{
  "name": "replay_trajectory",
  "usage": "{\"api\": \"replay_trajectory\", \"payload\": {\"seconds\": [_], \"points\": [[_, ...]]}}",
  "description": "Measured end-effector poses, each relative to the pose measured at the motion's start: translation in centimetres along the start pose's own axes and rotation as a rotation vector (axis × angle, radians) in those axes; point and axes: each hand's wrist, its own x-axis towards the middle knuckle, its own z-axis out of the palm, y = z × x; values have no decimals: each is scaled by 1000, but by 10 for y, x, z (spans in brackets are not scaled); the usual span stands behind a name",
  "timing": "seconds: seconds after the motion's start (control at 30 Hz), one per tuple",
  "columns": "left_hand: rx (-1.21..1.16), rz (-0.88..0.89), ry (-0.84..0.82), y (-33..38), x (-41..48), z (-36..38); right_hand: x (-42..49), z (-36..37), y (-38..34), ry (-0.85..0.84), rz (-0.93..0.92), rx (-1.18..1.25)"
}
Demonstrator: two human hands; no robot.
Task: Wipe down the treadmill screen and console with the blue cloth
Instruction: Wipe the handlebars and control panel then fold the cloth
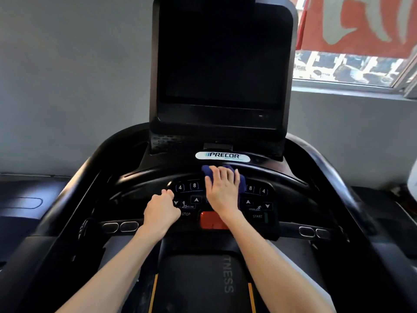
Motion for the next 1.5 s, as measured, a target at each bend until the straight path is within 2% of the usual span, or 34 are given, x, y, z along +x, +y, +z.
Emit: {"api": "replay_trajectory", "payload": {"seconds": [0.07,0.13,0.27,0.37,0.43,0.63,0.77,0.83,0.9,0.97,1.07,1.2,1.37,1.43,1.5], "points": [[-9,-28,20,-1,0,0,4,-3,-8,-65,-149,7],[-8,-14,18,-6,2,2,8,-13,16,-12,-175,-38],[28,57,-2,-16,7,6,-10,-35,89,92,189,-30],[55,89,16,-18,7,4,-36,-42,105,55,428,214],[60,99,25,-16,7,4,-56,-43,103,100,546,316],[-34,97,39,-21,6,10,-112,-41,101,181,441,289],[-39,100,53,-27,4,8,-135,-57,141,26,262,129],[5,120,58,-25,3,10,-134,-67,171,-26,378,115],[32,112,51,-22,2,11,-125,-70,184,-4,568,154],[42,104,39,-20,2,10,-118,-66,164,38,646,229],[69,109,9,-19,4,7,-127,-59,127,77,611,341],[67,106,-33,-23,7,6,-140,-66,140,-13,583,318],[42,104,-74,-26,7,8,-126,-69,102,108,791,459],[28,104,-64,-27,5,11,-137,-63,79,142,748,492],[24,112,-44,-26,4,13,-150,-53,59,84,615,484]]}}
